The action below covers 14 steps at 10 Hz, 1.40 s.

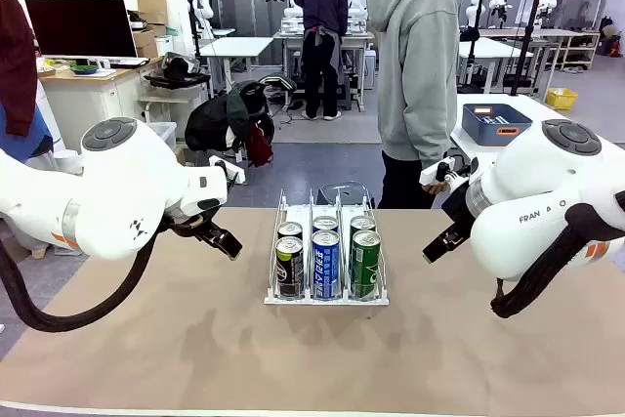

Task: Fill the beverage cans into the dispenser.
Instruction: Pick up the Ionic drink handed by the human.

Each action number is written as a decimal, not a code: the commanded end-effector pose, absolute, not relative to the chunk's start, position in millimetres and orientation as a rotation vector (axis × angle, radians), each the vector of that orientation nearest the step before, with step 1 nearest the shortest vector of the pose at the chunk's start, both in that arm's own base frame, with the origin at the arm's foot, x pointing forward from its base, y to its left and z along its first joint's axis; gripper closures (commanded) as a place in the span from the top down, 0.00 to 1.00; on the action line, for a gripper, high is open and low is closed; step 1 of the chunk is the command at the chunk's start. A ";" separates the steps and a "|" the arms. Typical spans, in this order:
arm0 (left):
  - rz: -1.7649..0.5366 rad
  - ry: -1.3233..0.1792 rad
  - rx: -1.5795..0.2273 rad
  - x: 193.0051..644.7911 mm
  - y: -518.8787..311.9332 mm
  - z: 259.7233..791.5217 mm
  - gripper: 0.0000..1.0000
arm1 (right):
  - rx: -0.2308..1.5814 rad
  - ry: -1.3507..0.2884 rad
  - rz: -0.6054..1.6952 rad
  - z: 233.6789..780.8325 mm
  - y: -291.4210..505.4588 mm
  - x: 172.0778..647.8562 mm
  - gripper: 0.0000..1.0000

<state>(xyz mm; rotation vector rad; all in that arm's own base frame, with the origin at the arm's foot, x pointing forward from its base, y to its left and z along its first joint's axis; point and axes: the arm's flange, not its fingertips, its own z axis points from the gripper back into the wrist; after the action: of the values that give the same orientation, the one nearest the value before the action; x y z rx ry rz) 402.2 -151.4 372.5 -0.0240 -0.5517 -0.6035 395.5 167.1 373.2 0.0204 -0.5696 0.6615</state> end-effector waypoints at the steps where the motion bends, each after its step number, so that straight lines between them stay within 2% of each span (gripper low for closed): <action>1: -0.603 -0.552 -0.024 402.2 -151.4 372.5 1.00 | 0.020 -0.570 0.662 373.2 167.1 395.5 1.00; 14: -0.603 -0.552 -0.024 402.2 -151.4 372.5 1.00 | 0.020 -0.570 0.662 373.2 167.1 395.5 1.00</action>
<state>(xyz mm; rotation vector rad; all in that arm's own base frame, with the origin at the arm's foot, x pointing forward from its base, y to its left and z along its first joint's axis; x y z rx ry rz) 402.1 -151.7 372.5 -0.0240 -0.5518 -0.6043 395.4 167.2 373.2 0.0198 -0.5696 0.6622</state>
